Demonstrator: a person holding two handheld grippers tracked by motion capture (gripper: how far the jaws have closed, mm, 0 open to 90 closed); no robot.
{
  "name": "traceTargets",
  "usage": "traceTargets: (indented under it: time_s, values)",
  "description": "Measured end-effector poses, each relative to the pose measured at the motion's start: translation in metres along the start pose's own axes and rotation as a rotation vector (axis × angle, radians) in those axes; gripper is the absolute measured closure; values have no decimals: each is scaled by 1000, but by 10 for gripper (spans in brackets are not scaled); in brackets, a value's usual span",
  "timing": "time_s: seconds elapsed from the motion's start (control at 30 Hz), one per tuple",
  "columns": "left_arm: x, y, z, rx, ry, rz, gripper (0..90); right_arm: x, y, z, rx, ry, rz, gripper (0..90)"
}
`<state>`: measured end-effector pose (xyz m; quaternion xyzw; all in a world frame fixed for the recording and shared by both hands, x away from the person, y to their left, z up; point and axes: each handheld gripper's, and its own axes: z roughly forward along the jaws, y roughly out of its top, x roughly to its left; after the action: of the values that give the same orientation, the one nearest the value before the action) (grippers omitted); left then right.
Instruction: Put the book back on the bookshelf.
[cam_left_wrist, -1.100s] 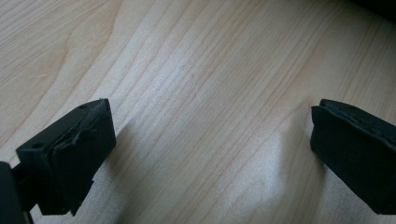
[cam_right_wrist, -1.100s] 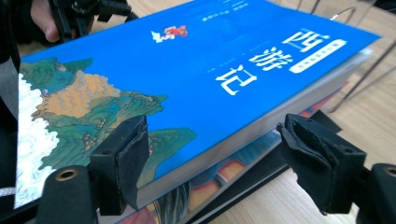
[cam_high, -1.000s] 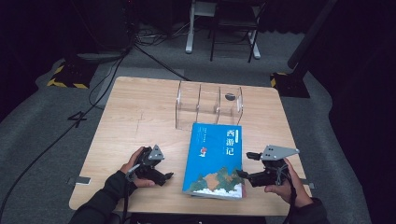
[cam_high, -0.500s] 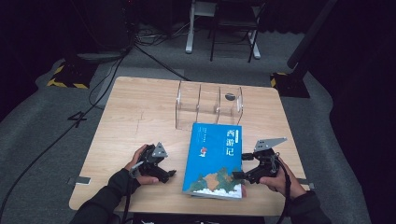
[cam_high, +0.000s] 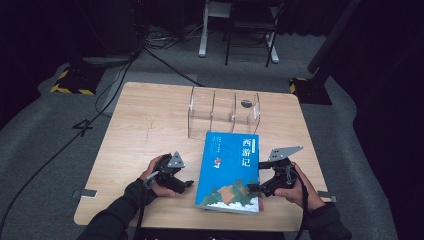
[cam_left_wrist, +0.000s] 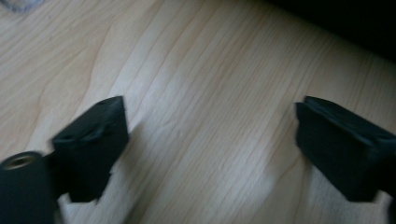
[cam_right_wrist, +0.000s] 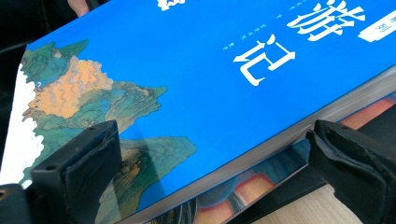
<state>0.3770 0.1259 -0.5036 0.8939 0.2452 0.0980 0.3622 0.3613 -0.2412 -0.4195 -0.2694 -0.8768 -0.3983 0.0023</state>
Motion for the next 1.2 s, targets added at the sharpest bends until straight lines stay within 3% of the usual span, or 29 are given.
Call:
traceTargets:
  time_s: [0.07, 0.17, 0.3, 0.37, 0.47, 0.57, 0.9, 1.07, 1.1, 1.13, 1.2]
  values:
    - [3, 7, 2, 3, -12, 3, 197, 0, 1, 0, 2, -2, -10, 32]
    - [6, 16, 0, -20, 15, 16, 205, 1, 1, -1, -4, -6, -24, 37]
    - [19, 35, -4, -79, 15, -9, 215, 2, 1, -3, -11, -7, -43, 40]
    - [20, 38, -3, -75, 23, -9, 215, 1, 1, -3, -10, -4, -43, 41]
    - [22, 47, -1, -102, 41, -2, 232, 3, 4, -6, -1, -16, -91, 56]
    - [21, 50, 3, -90, 52, 28, 237, 3, 6, -8, -2, -9, -100, 57]
    - [24, 51, 6, -79, 63, 12, 272, -6, 15, -2, -28, 18, -90, 63]
    - [30, 52, 8, -89, 64, 5, 341, -4, 26, -7, -71, 39, -120, 63]
    - [30, 52, 8, -89, 64, 5, 348, -4, 26, -7, -71, 39, -120, 63]
    - [31, 52, 9, -93, 65, -2, 349, -4, 29, -7, -81, 8, -128, 79]
    - [33, 54, 11, -92, 69, -8, 355, -10, 33, -8, -105, 4, -92, 118]
